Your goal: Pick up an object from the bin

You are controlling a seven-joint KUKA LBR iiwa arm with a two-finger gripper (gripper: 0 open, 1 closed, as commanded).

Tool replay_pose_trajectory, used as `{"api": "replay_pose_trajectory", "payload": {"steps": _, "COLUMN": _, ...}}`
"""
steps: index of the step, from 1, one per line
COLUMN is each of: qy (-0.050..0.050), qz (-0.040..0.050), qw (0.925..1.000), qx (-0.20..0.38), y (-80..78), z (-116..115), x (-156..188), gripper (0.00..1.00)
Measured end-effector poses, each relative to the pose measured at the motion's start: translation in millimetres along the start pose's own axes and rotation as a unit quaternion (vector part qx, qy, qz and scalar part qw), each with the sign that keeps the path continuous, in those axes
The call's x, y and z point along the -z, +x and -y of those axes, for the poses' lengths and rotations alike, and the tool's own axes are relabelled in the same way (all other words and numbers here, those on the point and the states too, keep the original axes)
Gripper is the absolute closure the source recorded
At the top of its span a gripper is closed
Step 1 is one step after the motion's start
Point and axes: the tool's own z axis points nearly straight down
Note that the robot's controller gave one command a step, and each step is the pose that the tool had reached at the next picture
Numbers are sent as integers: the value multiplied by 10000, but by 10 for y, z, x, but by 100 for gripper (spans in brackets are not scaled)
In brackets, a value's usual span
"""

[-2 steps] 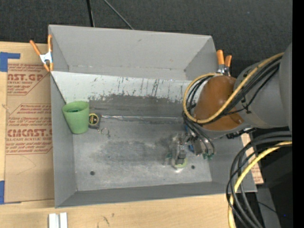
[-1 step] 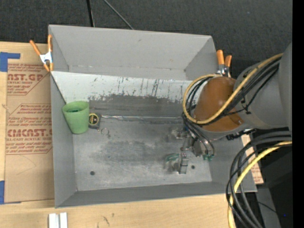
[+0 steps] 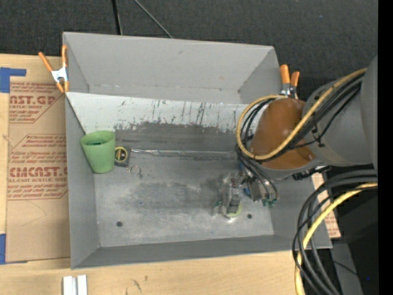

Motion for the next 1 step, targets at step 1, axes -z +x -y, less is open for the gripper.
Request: {"api": "replay_pose_trajectory", "payload": {"steps": 1, "qy": -1, "qz": -25, "qw": 10000, "qx": 1, "y": 17, "z": -2, "x": -17, "gripper": 0}}
